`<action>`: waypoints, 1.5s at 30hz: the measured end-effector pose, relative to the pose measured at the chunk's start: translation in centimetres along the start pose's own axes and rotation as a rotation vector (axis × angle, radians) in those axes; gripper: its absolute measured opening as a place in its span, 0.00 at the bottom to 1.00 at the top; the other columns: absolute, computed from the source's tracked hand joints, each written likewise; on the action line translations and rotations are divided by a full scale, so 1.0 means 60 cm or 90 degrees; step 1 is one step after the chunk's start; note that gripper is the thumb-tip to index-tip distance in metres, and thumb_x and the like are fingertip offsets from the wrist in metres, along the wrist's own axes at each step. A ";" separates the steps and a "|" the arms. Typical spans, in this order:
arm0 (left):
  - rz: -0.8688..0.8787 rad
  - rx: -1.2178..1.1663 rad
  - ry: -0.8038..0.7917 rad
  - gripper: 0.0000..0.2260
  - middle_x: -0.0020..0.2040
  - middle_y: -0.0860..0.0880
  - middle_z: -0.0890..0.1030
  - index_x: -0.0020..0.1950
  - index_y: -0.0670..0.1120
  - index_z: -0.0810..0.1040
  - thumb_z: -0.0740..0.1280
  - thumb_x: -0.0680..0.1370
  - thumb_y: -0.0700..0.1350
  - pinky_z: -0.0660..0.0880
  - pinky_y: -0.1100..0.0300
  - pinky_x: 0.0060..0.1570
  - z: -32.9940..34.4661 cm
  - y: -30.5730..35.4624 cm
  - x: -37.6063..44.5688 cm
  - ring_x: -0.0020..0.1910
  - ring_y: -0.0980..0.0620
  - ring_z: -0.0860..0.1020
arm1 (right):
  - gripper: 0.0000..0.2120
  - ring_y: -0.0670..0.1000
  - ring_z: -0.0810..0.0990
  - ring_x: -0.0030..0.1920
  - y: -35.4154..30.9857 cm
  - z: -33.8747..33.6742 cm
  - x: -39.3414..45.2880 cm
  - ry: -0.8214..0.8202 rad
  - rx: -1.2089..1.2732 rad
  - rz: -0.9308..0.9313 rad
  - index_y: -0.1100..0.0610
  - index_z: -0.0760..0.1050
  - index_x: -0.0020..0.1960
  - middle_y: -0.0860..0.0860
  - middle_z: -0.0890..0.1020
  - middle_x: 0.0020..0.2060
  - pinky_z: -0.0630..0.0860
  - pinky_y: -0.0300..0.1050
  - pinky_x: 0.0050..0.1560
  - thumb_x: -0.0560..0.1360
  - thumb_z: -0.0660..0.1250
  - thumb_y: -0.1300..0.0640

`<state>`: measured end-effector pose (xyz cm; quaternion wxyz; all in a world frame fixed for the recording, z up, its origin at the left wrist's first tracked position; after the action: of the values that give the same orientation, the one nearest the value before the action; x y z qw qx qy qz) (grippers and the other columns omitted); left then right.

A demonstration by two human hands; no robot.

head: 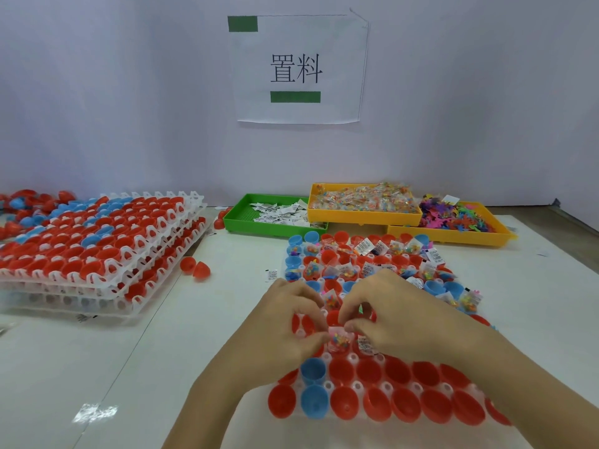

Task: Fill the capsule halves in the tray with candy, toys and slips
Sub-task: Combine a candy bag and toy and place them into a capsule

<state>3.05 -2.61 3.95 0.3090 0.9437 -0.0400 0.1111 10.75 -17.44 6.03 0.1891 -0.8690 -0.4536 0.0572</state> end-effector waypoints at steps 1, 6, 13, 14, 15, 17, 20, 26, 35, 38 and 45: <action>-0.001 0.016 -0.014 0.02 0.54 0.65 0.74 0.42 0.54 0.83 0.73 0.73 0.51 0.65 0.69 0.55 0.004 0.002 -0.003 0.59 0.64 0.66 | 0.05 0.40 0.81 0.41 0.000 -0.001 -0.001 0.002 -0.004 0.003 0.48 0.85 0.49 0.34 0.79 0.37 0.80 0.40 0.46 0.76 0.70 0.54; -0.004 0.057 -0.031 0.03 0.57 0.63 0.71 0.43 0.53 0.84 0.73 0.73 0.51 0.64 0.71 0.54 0.017 0.009 -0.005 0.58 0.65 0.62 | 0.04 0.43 0.80 0.41 -0.008 0.001 0.001 -0.015 -0.021 0.006 0.47 0.85 0.46 0.41 0.82 0.39 0.81 0.42 0.45 0.75 0.71 0.54; -0.003 0.070 -0.045 0.05 0.58 0.63 0.70 0.47 0.52 0.86 0.73 0.73 0.51 0.64 0.73 0.49 0.021 0.012 0.000 0.58 0.65 0.61 | 0.05 0.44 0.81 0.44 -0.023 0.000 0.011 -0.048 -0.054 0.009 0.47 0.85 0.46 0.42 0.84 0.42 0.81 0.46 0.48 0.75 0.71 0.55; -0.002 0.067 -0.045 0.05 0.59 0.63 0.70 0.47 0.53 0.86 0.73 0.73 0.51 0.64 0.72 0.50 0.022 0.013 0.000 0.58 0.65 0.61 | 0.06 0.44 0.81 0.44 -0.025 0.000 0.013 -0.050 -0.060 0.007 0.47 0.85 0.46 0.42 0.84 0.42 0.82 0.46 0.48 0.74 0.71 0.56; -0.004 0.064 -0.045 0.06 0.59 0.64 0.70 0.48 0.53 0.86 0.73 0.73 0.51 0.65 0.72 0.52 0.022 0.014 -0.001 0.58 0.65 0.60 | 0.06 0.45 0.81 0.44 -0.026 0.001 0.014 -0.052 -0.067 0.005 0.47 0.85 0.46 0.42 0.84 0.42 0.82 0.46 0.48 0.74 0.70 0.57; -0.008 0.060 -0.049 0.06 0.60 0.64 0.69 0.49 0.53 0.86 0.73 0.74 0.51 0.67 0.68 0.55 0.022 0.017 -0.004 0.59 0.65 0.60 | 0.07 0.43 0.80 0.43 -0.028 0.000 0.016 -0.051 -0.080 -0.002 0.47 0.85 0.46 0.42 0.84 0.41 0.82 0.46 0.46 0.74 0.71 0.57; 0.004 0.070 -0.057 0.07 0.62 0.64 0.70 0.49 0.53 0.86 0.71 0.75 0.51 0.70 0.63 0.59 0.020 0.024 -0.009 0.60 0.63 0.60 | 0.06 0.37 0.72 0.40 -0.028 0.002 0.017 -0.051 -0.096 -0.006 0.47 0.85 0.46 0.42 0.84 0.42 0.81 0.46 0.46 0.74 0.71 0.56; 0.056 0.155 -0.053 0.10 0.60 0.62 0.71 0.51 0.55 0.85 0.67 0.76 0.56 0.73 0.59 0.58 0.013 0.040 -0.013 0.60 0.59 0.62 | 0.05 0.37 0.72 0.39 -0.025 0.007 0.019 -0.071 -0.089 0.001 0.47 0.84 0.46 0.41 0.82 0.42 0.79 0.43 0.43 0.74 0.72 0.56; 0.060 0.077 -0.028 0.10 0.58 0.63 0.71 0.46 0.52 0.86 0.66 0.76 0.53 0.66 0.72 0.54 0.002 0.018 -0.013 0.60 0.65 0.63 | 0.05 0.47 0.80 0.45 -0.026 0.010 0.032 -0.077 -0.094 -0.002 0.48 0.83 0.50 0.44 0.78 0.45 0.82 0.47 0.47 0.75 0.72 0.55; 0.020 0.071 0.022 0.07 0.55 0.66 0.71 0.46 0.54 0.85 0.68 0.76 0.54 0.63 0.78 0.51 -0.004 0.006 -0.010 0.60 0.69 0.63 | 0.03 0.44 0.79 0.42 -0.024 0.012 0.034 -0.080 -0.089 -0.004 0.49 0.84 0.48 0.44 0.81 0.44 0.82 0.47 0.47 0.75 0.73 0.56; 0.001 0.077 0.050 0.06 0.54 0.64 0.73 0.51 0.55 0.82 0.68 0.76 0.52 0.62 0.79 0.52 -0.001 0.006 -0.003 0.57 0.65 0.65 | 0.04 0.41 0.78 0.41 -0.014 0.015 0.036 -0.090 -0.054 -0.001 0.51 0.85 0.46 0.45 0.83 0.42 0.82 0.49 0.45 0.75 0.72 0.58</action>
<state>2.81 -2.83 4.17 0.2530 0.9554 -0.0219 0.1506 11.12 -15.03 5.67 0.1201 -0.8696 -0.4686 0.0989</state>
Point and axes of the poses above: each hand's wrist, its own x-axis towards the middle knuckle, its own z-axis out of the palm, y = z × x, the point moved 4 cm from there along x, towards the middle knuckle
